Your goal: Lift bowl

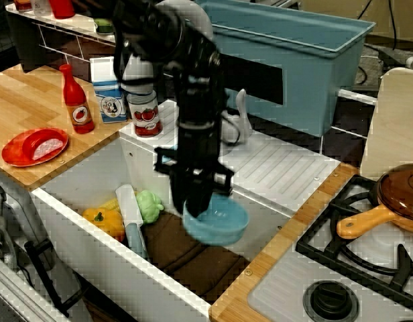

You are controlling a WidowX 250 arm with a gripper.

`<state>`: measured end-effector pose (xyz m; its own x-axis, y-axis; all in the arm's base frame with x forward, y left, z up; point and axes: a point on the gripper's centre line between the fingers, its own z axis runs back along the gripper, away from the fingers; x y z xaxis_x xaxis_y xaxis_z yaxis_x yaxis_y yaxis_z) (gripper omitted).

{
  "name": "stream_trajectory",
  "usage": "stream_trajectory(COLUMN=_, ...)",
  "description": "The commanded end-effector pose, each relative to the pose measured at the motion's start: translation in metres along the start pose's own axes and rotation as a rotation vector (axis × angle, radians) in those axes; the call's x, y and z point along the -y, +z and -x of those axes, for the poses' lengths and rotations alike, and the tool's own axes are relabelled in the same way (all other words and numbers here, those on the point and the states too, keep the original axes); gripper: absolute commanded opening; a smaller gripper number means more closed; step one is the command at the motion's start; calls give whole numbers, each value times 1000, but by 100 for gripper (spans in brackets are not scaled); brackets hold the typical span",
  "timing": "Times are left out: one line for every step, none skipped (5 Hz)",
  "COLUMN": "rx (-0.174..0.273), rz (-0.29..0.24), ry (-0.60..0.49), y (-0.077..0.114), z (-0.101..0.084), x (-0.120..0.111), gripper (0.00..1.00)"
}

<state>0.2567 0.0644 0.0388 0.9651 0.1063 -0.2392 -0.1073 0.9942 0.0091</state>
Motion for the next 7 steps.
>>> stream_trajectory(rx=64, rz=8, ry=-27, y=44, z=3, x=-1, gripper=0)
stream_trajectory(rx=56, rz=20, ry=-41, y=58, z=8, x=0, gripper=0)
stream_trajectory(rx=46, rz=32, ry=-50, y=73, z=9, x=-1, gripper=0)
stream_trajectory(rx=46, rz=51, ry=-61, y=79, z=16, x=-1, gripper=0)
stream_trajectory(rx=60, rz=62, ry=-73, y=89, z=24, x=-3, gripper=0)
stream_trajectory(rx=67, rz=77, ry=-83, y=99, z=31, x=-6, gripper=0)
stream_trajectory(rx=72, rz=87, ry=-87, y=103, z=36, x=-8, gripper=0)
